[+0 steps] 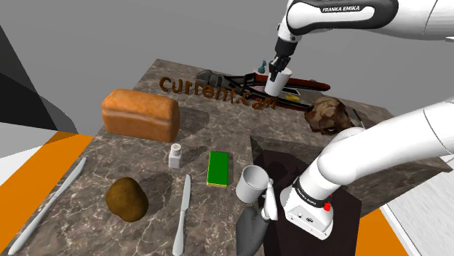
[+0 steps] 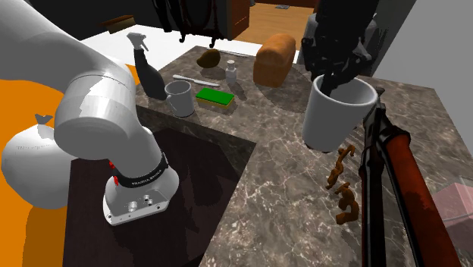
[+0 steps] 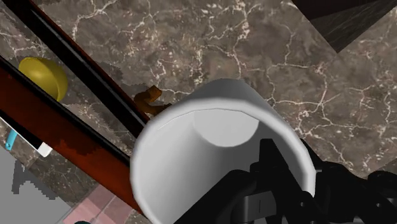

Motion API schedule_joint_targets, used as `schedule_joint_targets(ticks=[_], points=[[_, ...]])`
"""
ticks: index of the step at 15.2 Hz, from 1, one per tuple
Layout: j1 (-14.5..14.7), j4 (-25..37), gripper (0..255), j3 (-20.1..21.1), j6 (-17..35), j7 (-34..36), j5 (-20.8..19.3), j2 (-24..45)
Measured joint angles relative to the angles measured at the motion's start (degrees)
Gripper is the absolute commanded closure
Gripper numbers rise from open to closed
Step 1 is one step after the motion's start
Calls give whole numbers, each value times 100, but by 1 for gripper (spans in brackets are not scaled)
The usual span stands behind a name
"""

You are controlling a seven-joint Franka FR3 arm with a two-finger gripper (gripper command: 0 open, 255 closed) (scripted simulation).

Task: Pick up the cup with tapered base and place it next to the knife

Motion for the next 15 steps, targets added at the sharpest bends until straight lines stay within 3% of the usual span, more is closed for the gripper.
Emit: schedule_joint_targets(ticks=[8,15], points=[[23,562,255,61,-587,-53,55,-26],[193,-98,255,664,-944,617,249,-939]])
